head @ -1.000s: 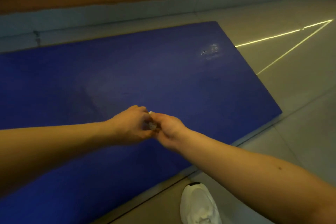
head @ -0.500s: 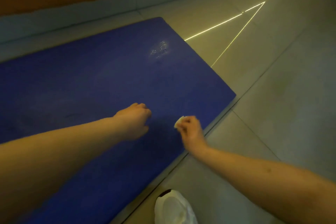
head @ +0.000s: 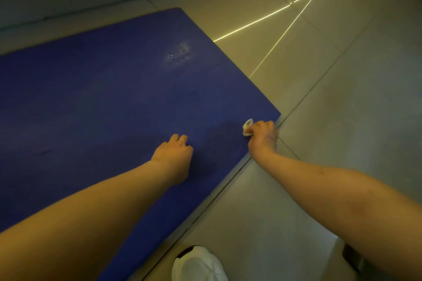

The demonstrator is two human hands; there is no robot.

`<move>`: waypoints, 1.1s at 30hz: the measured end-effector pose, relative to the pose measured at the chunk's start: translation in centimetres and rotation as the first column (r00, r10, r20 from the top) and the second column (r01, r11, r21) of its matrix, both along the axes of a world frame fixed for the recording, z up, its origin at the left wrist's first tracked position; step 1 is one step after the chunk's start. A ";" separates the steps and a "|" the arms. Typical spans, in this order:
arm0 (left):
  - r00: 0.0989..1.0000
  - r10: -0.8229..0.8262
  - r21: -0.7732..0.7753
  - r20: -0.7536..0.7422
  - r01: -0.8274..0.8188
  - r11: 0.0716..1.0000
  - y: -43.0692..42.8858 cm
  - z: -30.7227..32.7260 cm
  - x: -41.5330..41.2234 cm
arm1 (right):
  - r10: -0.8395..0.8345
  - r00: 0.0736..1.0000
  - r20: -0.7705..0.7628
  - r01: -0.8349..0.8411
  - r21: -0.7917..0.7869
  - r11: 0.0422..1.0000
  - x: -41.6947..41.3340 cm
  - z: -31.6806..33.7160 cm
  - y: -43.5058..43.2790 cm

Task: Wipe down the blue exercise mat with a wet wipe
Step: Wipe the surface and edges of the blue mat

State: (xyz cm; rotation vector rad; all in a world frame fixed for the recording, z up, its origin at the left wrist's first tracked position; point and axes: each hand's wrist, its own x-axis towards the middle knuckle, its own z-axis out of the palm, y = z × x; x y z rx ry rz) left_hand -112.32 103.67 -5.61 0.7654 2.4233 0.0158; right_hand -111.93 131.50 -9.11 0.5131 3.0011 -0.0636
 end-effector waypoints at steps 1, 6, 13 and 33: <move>1.000 0.001 -0.009 0.003 -0.001 1.000 0.0 0.0 -0.1 | -0.034 0.997 -0.072 0.029 -0.064 0.998 0.2 -0.2 -0.9; 0.999 0.044 -0.008 0.027 -0.043 0.999 0.4 -0.4 -0.7 | 0.116 0.962 -0.247 -0.214 -0.419 0.882 5.8 -1.6 -7.5; 0.997 0.075 0.019 0.010 -0.075 0.997 0.7 -0.5 -1.4 | 0.475 0.837 -0.273 -0.547 -0.462 0.698 8.8 -2.0 -9.9; 0.933 0.242 -0.048 -0.266 -0.263 0.964 -1.0 -0.4 -4.4 | 0.490 0.819 -0.298 -0.569 -0.533 0.627 3.2 -2.5 -14.6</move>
